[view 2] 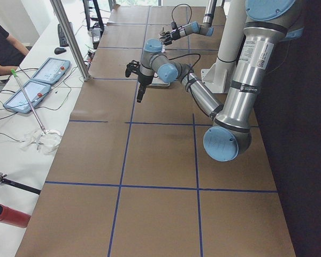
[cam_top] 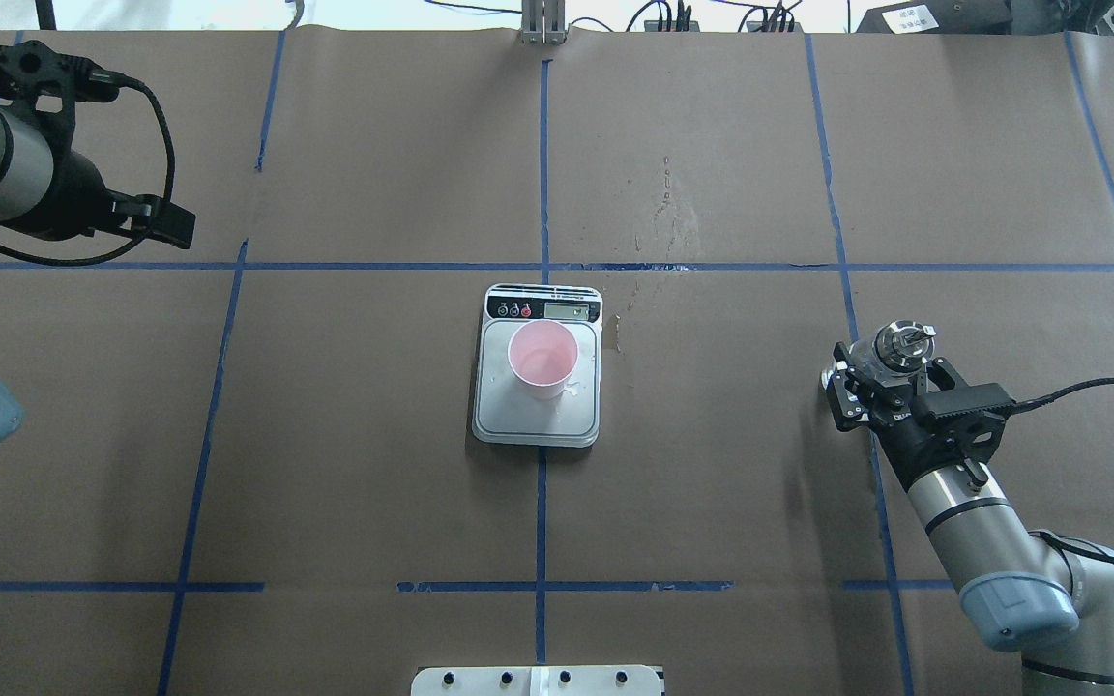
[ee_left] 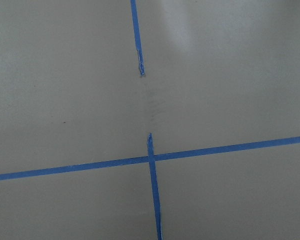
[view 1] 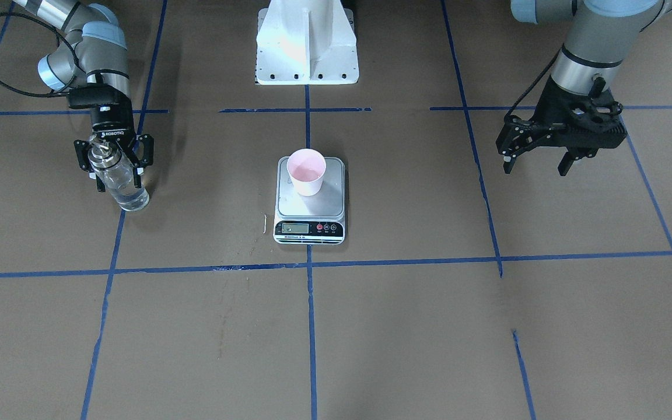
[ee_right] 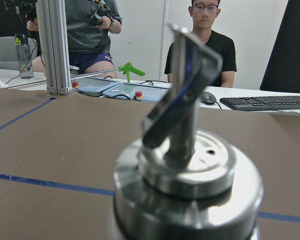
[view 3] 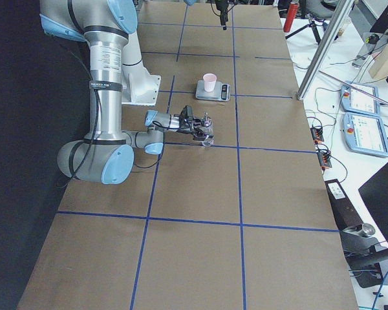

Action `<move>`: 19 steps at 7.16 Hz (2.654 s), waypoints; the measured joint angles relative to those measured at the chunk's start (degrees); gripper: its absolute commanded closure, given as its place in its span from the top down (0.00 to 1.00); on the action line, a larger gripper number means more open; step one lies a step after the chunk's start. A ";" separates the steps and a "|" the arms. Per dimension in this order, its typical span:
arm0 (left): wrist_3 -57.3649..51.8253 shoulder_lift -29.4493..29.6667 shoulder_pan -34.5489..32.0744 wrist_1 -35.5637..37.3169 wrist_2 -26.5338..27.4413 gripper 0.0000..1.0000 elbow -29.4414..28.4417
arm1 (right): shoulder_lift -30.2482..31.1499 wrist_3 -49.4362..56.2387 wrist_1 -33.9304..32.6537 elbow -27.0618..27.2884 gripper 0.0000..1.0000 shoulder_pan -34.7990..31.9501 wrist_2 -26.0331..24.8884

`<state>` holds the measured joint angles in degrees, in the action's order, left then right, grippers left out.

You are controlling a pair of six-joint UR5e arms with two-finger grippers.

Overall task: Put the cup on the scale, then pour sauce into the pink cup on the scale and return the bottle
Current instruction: 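Lower the glass bottle back to its spot with the right gripper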

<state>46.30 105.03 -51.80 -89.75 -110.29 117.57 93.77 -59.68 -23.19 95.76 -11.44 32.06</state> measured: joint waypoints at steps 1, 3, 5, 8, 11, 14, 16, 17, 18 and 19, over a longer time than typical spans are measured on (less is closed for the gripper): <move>1.05 0.00 0.57 -0.04 0.04 1.00 0.01 | 0.37 0.01 -0.08 0.69 0.00 -0.27 0.29; 1.97 -0.05 1.16 -0.05 0.13 1.00 0.32 | 0.69 0.15 -0.50 1.65 0.00 -1.01 0.46; 2.39 -0.08 1.37 -0.01 0.14 1.00 0.44 | 0.86 0.23 -4.01 3.51 0.00 -1.25 1.45; 2.84 -0.09 1.50 -0.05 0.15 1.00 0.55 | 2.79 -1.16 -6.33 4.60 0.00 -1.30 5.69; 3.02 -0.20 1.56 0.06 0.16 1.00 1.36 | 3.45 -4.18 -6.43 5.51 0.97 -1.31 8.26; 3.46 -0.26 1.62 0.12 0.22 1.00 1.84 | 4.06 -4.39 -7.72 6.03 1.00 -1.31 8.13; 3.55 -0.26 1.62 0.18 0.24 1.00 1.94 | 4.11 -4.39 -7.98 6.33 1.00 -1.20 7.96; 3.59 -0.26 1.62 0.19 0.25 1.00 1.96 | 4.32 -4.41 -7.99 6.38 1.00 -1.05 7.91; 3.63 -0.26 1.62 0.19 0.25 1.00 1.96 | 4.68 -4.48 -7.96 6.45 1.00 -0.77 7.91; 3.79 -0.26 1.62 0.19 0.25 1.00 1.99 | 5.01 -4.53 -7.92 6.53 1.00 -0.33 7.91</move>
<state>50.09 104.77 -50.19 -89.56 -110.04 119.56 98.78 -64.21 -31.10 102.29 -11.77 39.97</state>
